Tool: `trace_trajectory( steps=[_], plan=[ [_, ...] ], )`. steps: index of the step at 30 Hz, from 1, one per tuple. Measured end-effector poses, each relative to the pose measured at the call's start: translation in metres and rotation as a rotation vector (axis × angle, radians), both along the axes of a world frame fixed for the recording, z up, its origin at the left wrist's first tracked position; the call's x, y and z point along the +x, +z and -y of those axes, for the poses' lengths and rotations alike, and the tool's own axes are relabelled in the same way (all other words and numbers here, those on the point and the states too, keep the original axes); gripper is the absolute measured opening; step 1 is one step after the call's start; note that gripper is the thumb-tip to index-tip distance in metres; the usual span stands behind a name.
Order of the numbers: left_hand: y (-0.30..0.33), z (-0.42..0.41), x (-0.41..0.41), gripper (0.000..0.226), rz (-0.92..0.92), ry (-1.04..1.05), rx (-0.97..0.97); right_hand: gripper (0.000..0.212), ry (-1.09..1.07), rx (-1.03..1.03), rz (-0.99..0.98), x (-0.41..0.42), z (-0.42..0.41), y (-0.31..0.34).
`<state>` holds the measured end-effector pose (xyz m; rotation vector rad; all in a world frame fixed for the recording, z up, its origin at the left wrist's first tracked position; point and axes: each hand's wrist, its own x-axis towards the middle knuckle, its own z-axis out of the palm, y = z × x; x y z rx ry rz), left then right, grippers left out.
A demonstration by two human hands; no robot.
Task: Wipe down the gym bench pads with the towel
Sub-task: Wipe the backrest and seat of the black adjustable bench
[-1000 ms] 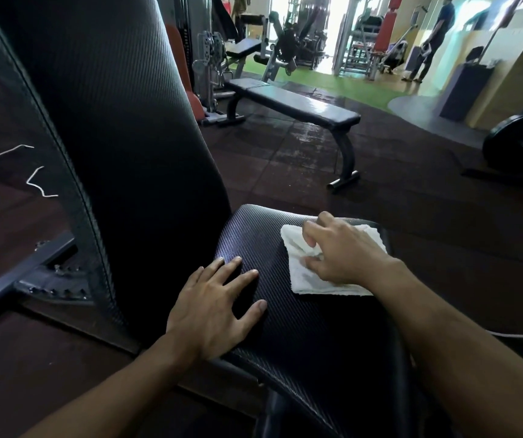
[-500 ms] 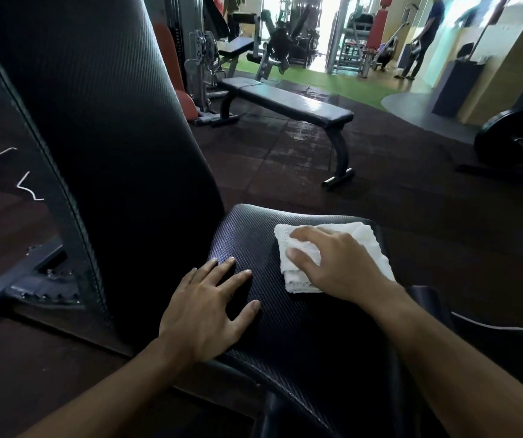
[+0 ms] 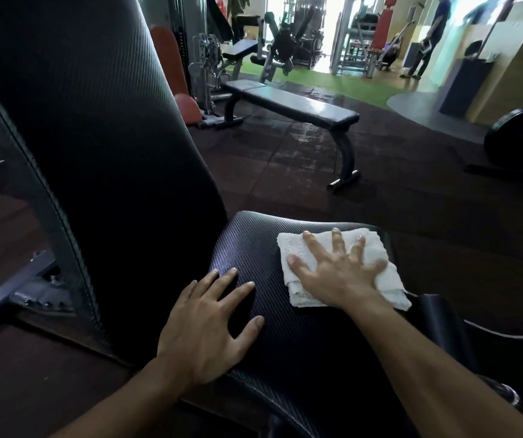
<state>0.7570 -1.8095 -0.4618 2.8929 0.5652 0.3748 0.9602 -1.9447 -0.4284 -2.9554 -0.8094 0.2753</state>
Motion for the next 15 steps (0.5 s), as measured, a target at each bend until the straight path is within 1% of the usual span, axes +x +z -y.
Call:
trace_trajectory(
  steps=[4,6,8,12,15],
  plan=[
    [0.0,-0.001,0.0,0.068,0.004,-0.02,-0.01,0.072,0.111,0.016,-0.004,-0.006,0.01,0.001],
    [-0.001,-0.002,0.0,0.067,0.008,-0.015,-0.008,0.072,0.174,0.01,0.06,-0.015,0.027,-0.006],
    [-0.003,-0.002,0.001,0.067,0.0,-0.008,-0.009,0.075,0.178,0.01,0.077,-0.014,0.029,-0.007],
    [-0.001,-0.002,0.002,0.066,-0.002,-0.005,-0.011,0.077,0.08,0.016,0.024,0.005,-0.008,0.002],
    [-0.001,-0.003,0.0,0.067,0.0,-0.012,-0.02,0.074,0.154,0.012,0.068,-0.002,0.001,-0.003]
  ],
)
